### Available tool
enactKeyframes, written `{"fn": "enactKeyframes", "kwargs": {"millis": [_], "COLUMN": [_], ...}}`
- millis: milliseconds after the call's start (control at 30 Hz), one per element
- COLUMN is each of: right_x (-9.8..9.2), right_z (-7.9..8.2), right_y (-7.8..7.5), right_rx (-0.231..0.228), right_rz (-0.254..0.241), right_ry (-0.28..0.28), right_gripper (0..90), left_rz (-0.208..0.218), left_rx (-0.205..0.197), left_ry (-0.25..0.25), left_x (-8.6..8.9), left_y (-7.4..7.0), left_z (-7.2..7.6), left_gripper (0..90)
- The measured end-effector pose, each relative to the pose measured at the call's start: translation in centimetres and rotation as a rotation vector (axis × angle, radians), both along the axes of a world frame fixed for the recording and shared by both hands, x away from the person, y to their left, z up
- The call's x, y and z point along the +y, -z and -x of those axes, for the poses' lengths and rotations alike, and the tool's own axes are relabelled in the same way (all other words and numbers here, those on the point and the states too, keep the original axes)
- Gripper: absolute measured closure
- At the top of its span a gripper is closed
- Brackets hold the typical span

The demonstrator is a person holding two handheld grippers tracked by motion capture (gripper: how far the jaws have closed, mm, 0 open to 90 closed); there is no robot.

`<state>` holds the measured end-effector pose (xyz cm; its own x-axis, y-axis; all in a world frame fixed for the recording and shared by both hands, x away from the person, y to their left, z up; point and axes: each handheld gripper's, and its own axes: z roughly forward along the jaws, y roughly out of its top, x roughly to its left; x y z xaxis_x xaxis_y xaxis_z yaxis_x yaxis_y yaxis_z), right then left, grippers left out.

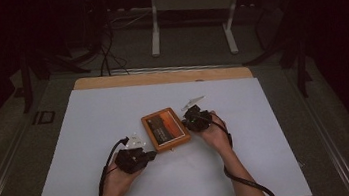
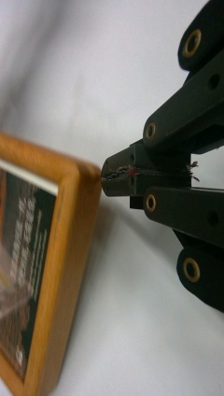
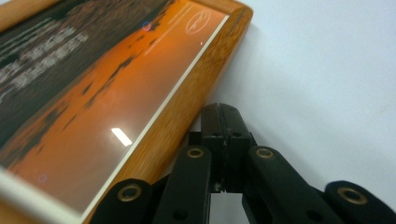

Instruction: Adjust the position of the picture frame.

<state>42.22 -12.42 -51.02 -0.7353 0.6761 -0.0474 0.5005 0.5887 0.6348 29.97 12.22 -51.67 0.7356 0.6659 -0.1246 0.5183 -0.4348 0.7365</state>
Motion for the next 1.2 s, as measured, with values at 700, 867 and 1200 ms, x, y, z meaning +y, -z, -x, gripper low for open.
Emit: {"fn": "enactKeyframes", "kwargs": {"millis": [700, 867, 1200], "right_x": [1.7, 0.7, -1.8], "right_z": [-0.5, 0.3, 3.0], "right_y": [-0.7, -1.0, -1.5], "right_rx": [-0.001, -0.02, -0.04], "right_rz": [0.001, -0.007, 0.003], "right_ry": [-0.072, -0.06, -0.058], "right_gripper": [90.0, 90.0, 89.9], "left_rz": [0.024, 0.053, 0.041], "left_rx": [0.007, -0.008, -0.054], "left_ry": [0.104, 0.099, -0.077], "left_x": [-1.1, -0.1, 2.9], "left_y": [-0.1, -1.0, -1.8], "left_z": [0.7, 0.4, -2.0], "left_gripper": [89.5, 89.5, 89.6]}}
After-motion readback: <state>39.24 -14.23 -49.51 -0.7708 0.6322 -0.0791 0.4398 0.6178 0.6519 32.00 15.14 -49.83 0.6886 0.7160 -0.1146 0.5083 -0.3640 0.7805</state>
